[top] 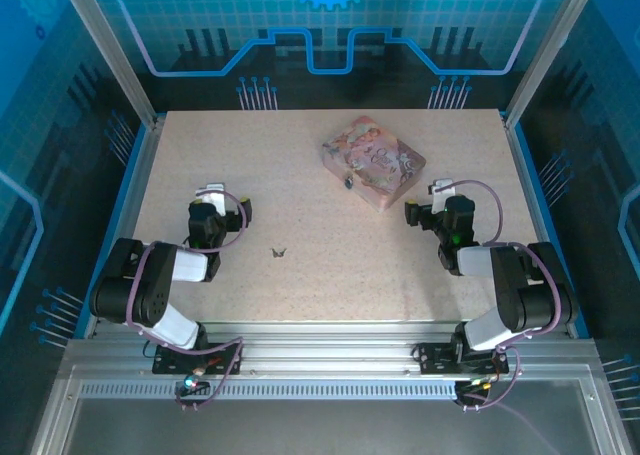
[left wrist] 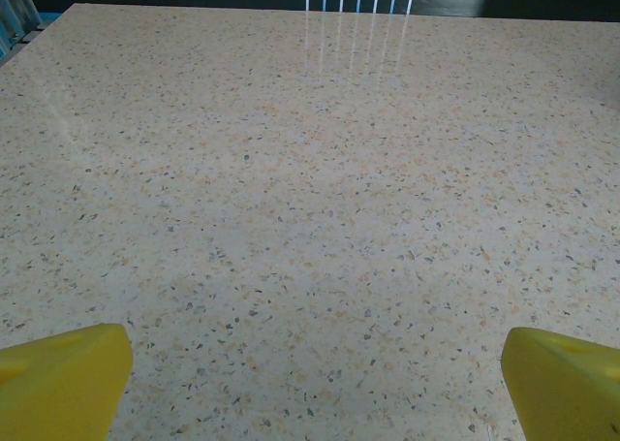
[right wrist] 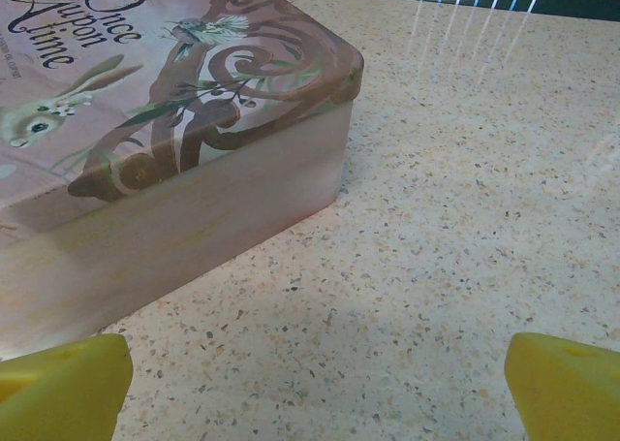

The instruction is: Unlock a padlock with a key

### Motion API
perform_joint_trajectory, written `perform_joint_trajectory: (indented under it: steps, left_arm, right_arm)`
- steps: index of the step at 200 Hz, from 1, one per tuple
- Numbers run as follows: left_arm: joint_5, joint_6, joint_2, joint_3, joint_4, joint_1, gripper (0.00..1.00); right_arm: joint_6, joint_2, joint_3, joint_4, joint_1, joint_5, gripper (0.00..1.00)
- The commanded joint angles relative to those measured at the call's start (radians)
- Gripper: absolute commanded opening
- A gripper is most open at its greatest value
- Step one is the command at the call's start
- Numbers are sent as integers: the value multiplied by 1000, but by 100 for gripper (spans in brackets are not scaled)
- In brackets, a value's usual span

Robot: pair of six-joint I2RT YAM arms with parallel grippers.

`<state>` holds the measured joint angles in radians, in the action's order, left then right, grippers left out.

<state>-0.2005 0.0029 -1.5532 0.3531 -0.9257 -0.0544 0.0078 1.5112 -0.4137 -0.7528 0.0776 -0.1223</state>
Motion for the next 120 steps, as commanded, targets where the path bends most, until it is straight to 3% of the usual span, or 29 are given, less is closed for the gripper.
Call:
perform_joint_trajectory:
  steps: [1, 63, 75, 90, 120]
  left_arm:
    - [24, 14, 4, 17, -21, 8, 99]
    - [53, -1, 6, 30, 6, 28, 99]
    - [57, 1, 24, 34, 29, 27, 99]
    - [43, 5, 80, 66, 135, 22, 99]
    - [5, -13, 180, 197, 426, 18, 99]
  right_arm:
    - [2, -8, -11, -14, -10, -6, 100]
    - [5, -8, -11, -17, -9, -11, 100]
    - [27, -52, -40, 67, -9, -59, 100]
    - [50, -117, -98, 222, -24, -73, 100]
    - [94, -236, -116, 329, -38, -54, 100]
